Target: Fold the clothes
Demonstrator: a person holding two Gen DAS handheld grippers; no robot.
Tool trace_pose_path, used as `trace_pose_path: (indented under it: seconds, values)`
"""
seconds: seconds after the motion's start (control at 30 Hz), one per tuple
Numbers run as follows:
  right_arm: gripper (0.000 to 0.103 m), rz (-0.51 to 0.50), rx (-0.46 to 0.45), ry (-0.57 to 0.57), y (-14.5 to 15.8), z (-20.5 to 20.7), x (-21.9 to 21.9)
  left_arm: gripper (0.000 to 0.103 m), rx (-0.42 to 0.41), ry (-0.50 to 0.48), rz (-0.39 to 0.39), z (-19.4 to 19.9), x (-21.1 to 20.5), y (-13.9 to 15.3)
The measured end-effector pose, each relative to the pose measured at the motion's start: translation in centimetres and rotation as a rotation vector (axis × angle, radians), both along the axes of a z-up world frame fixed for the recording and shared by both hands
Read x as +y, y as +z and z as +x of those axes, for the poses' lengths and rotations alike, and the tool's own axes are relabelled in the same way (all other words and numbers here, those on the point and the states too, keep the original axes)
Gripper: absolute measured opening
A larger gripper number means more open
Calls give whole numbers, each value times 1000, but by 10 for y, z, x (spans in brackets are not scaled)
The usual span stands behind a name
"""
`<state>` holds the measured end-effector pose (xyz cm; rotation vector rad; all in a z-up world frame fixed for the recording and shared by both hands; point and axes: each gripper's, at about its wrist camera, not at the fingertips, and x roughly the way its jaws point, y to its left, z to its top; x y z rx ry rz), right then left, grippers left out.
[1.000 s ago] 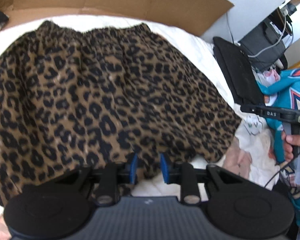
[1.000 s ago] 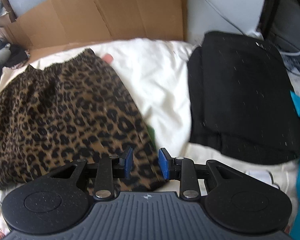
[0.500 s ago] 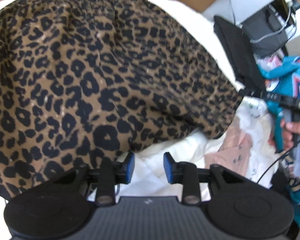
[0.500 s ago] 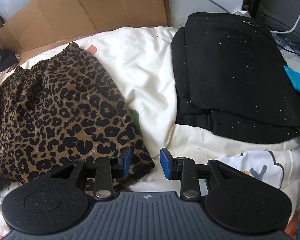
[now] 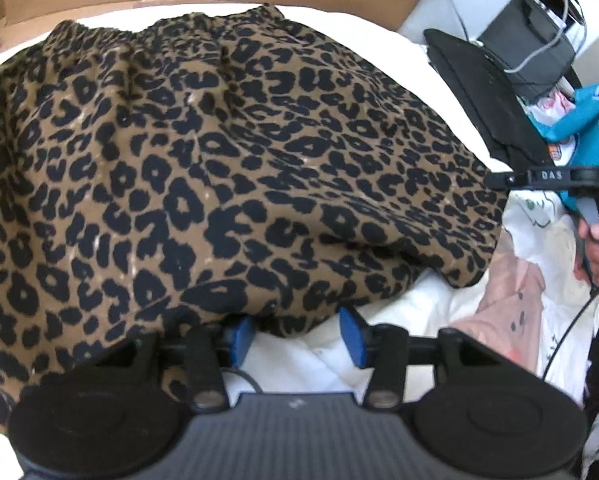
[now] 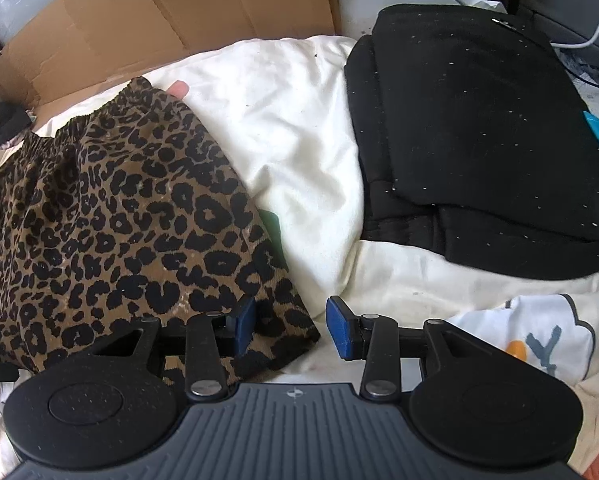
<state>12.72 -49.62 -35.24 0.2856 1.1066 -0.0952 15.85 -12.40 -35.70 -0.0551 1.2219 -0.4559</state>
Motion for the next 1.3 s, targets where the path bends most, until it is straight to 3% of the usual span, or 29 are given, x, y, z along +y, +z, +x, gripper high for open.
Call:
trace_pose_path:
  seconds: [0.27,0.47,0.57,0.7,0.77,0.83,1.03,1.3]
  values:
    - [46,34,18,-18,-9,5,-2,57,-68,-83,-18,-5,-14,-9]
    - [46,54,21,-53,-8,0,-8,54,-118,-147,7,-15,-15,-10]
    - [46,67,25,-78,-10,-3,-11,41,-134,-146,27,-16,-15,-11]
    - [44,72,42,-74,-9,-3,-9,14,-119,-135,14,-12,-7,-9]
    - [15,95,49,-53,-6,-2,-8,8,-104,-128,-19,-10,-2,-4]
    - [8,101,51,-29,0,0,-5,6,-80,-113,-57,-8,3,4]
    - [6,62,15,26,29,-1,0,5,15,-56,-194,-3,26,26]
    - [4,17,-54,1,61,2,-5,5,157,99,-448,8,71,34]
